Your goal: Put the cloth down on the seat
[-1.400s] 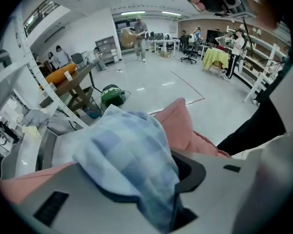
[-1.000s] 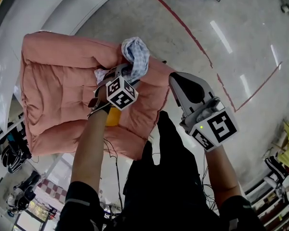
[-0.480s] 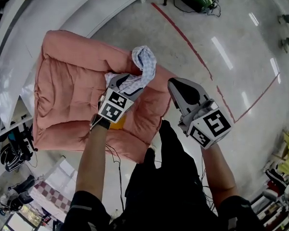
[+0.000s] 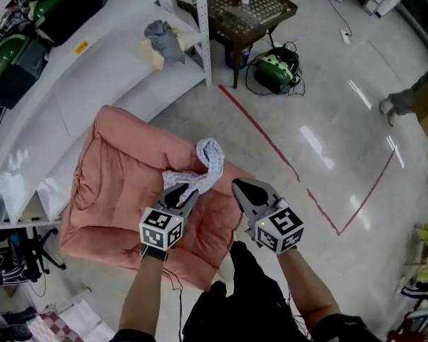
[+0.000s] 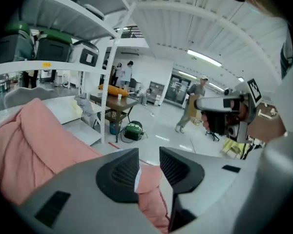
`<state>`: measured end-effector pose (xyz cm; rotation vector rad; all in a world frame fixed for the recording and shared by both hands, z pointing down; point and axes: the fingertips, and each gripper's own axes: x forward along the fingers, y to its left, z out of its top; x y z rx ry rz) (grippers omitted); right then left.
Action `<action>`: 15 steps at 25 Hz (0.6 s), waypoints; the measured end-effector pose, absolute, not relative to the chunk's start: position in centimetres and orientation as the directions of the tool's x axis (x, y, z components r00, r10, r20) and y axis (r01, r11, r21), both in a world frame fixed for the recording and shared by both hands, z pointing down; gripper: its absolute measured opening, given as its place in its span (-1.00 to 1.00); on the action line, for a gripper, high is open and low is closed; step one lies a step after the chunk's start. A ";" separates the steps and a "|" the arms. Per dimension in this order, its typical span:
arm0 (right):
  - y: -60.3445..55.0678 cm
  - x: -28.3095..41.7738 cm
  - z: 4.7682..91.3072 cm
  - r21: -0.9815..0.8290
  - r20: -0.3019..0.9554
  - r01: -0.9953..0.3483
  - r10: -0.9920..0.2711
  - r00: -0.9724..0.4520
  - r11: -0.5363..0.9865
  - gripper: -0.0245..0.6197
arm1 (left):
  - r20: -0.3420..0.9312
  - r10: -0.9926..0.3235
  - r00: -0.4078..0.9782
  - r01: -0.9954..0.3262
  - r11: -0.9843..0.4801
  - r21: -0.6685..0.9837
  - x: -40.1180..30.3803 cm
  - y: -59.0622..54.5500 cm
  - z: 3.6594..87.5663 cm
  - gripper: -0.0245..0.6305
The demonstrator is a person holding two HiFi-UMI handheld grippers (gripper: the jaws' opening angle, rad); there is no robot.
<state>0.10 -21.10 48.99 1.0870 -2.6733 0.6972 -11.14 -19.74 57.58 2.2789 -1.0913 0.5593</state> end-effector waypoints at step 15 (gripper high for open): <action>-15.6 -2.1 37.7 -0.244 0.209 -0.677 -0.644 -0.736 0.694 -0.91 | 0.336 -0.796 0.503 -0.860 -0.423 0.285 -13.3 -13.2 40.0 -0.91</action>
